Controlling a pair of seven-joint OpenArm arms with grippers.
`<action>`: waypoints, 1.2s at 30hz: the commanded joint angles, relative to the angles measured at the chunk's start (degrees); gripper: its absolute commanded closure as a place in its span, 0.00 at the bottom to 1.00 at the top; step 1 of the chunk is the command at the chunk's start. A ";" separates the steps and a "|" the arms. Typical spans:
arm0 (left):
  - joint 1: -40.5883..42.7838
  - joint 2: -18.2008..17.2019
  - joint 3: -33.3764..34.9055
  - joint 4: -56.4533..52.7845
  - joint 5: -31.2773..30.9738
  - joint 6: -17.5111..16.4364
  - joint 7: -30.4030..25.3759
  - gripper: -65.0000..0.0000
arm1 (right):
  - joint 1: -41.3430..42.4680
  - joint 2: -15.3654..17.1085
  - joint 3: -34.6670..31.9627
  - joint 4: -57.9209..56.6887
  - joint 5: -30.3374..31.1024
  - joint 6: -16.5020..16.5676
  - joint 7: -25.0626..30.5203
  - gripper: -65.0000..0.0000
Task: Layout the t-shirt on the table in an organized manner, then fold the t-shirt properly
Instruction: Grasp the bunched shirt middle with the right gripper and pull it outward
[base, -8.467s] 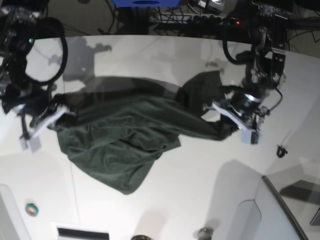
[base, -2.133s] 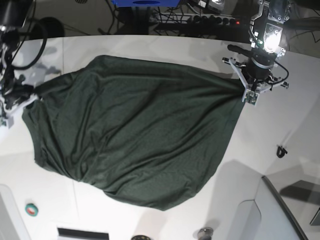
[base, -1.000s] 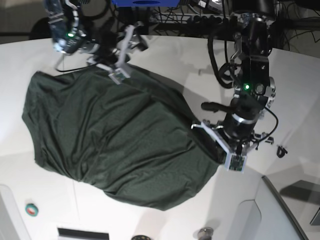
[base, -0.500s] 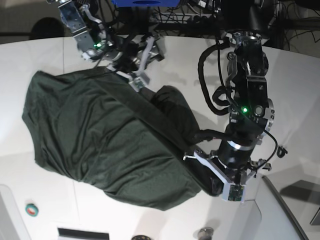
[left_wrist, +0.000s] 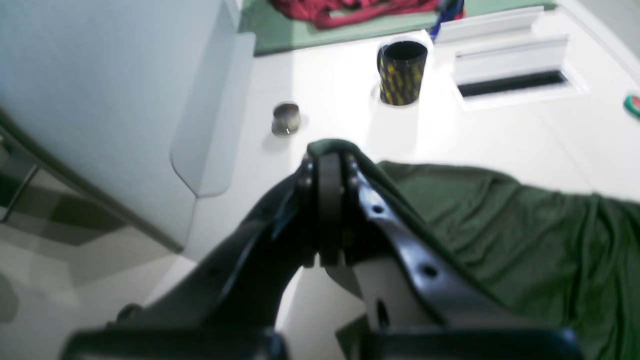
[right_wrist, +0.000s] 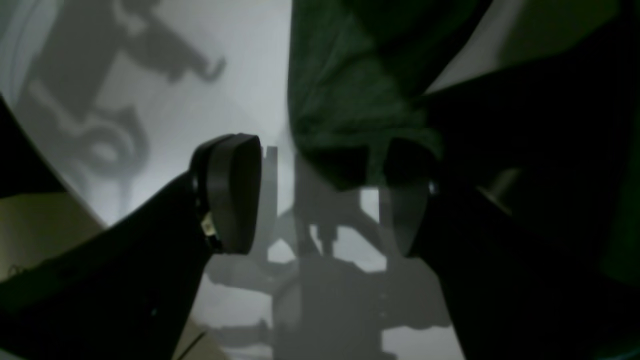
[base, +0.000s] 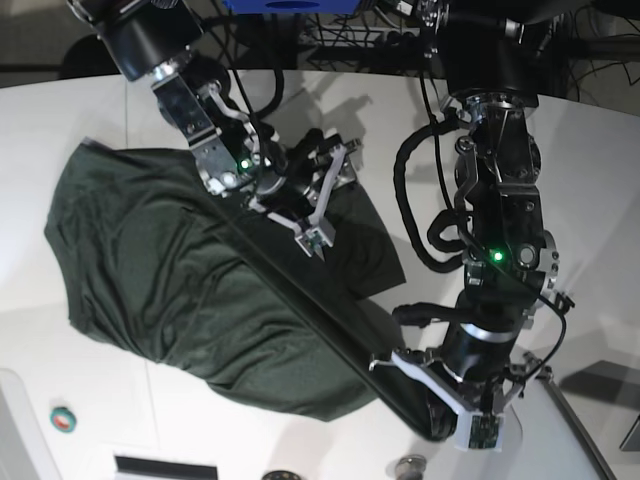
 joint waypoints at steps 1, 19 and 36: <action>-1.70 0.52 0.14 1.18 -0.14 0.27 -1.65 1.00 | 0.88 0.12 1.75 -0.25 -0.03 -1.35 0.82 0.42; -3.02 2.81 0.75 1.18 -0.14 0.01 -1.65 1.00 | -8.79 9.26 24.78 11.79 -0.03 -1.88 -1.82 0.42; 1.20 2.81 0.75 1.18 -0.14 -0.08 -1.74 1.00 | -13.89 8.82 19.42 23.13 0.06 -1.88 -4.37 0.42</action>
